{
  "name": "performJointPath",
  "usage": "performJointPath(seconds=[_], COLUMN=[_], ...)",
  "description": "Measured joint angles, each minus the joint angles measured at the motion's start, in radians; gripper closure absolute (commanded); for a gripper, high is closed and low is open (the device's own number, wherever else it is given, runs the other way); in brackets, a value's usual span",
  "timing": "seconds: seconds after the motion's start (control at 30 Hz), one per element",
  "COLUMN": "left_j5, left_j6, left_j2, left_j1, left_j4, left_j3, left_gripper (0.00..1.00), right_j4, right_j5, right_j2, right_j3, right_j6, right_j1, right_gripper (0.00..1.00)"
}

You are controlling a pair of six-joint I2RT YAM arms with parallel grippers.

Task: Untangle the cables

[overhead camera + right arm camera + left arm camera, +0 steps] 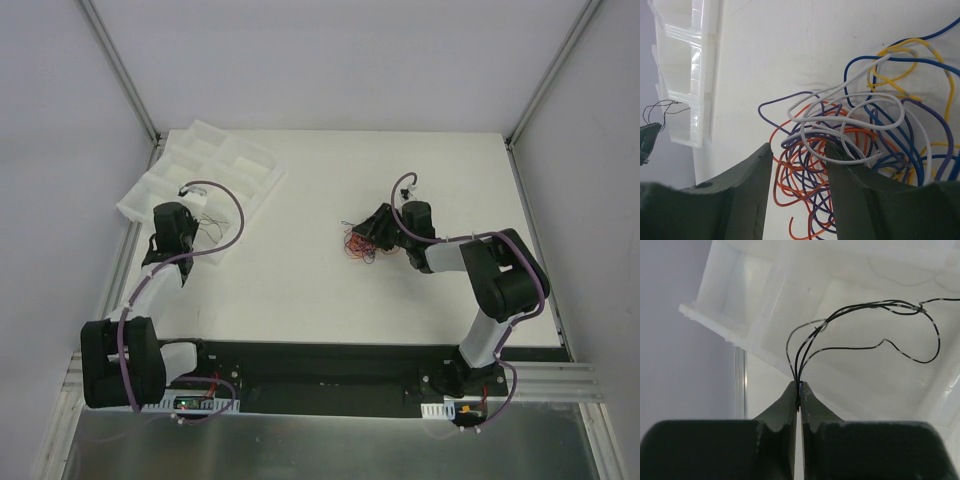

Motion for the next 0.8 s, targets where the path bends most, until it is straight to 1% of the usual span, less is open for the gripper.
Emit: performJointPath(seconds=[0.2, 0.4, 0.47, 0.6, 0.7, 0.8], left_j5=[-0.074, -0.122, -0.123, -0.127, -0.117, -0.079], left_j6=[0.018, -0.021, -0.039, -0.07, -0.08, -0.091], left_j2=[0.138, 0.303, 0.33, 0.301, 0.219, 0.154], left_j1=[0.001, 0.0, -0.002, -0.023, -0.035, -0.04], left_j4=[0.002, -0.088, -0.11, -0.148, -0.164, -0.146], left_j3=[0.035, 0.191, 0.226, 0.245, 0.241, 0.243], left_gripper=[1.0, 1.0, 1.0, 1.0, 1.0, 1.0], right_j4=[0.0, 0.001, 0.001, 0.001, 0.0, 0.001], right_j5=[-0.004, -0.005, -0.005, -0.007, -0.011, -0.014], right_j2=[0.0, 0.0, 0.0, 0.0, 0.0, 0.002], right_j3=[0.0, 0.0, 0.0, 0.0, 0.001, 0.002], right_j6=[0.0, 0.0, 0.0, 0.0, 0.0, 0.0], right_j1=[-0.001, -0.002, -0.002, -0.002, -0.002, -0.002], right_gripper=[0.5, 0.51, 0.5, 0.5, 0.51, 0.51])
